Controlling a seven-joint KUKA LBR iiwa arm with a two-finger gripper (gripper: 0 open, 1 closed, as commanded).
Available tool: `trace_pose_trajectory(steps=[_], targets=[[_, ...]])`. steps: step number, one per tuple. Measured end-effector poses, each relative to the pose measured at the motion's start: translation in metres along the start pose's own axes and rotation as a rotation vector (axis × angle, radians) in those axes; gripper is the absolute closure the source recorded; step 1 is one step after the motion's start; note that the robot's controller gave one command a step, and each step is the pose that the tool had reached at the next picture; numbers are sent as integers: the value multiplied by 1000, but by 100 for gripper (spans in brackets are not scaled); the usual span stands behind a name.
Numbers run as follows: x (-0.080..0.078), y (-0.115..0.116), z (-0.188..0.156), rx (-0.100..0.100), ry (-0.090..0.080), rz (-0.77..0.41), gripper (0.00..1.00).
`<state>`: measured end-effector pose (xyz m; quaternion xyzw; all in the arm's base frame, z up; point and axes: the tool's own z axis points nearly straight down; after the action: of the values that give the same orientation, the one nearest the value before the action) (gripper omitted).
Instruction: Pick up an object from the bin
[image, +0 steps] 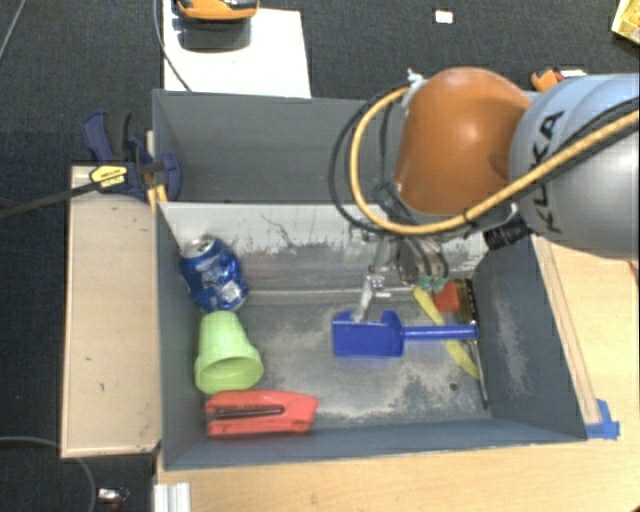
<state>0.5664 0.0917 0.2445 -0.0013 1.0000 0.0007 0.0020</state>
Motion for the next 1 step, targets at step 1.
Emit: trace_pose_trajectory(steps=[1], targets=[[12, -38, 81, -1, -4, 11, 0]])
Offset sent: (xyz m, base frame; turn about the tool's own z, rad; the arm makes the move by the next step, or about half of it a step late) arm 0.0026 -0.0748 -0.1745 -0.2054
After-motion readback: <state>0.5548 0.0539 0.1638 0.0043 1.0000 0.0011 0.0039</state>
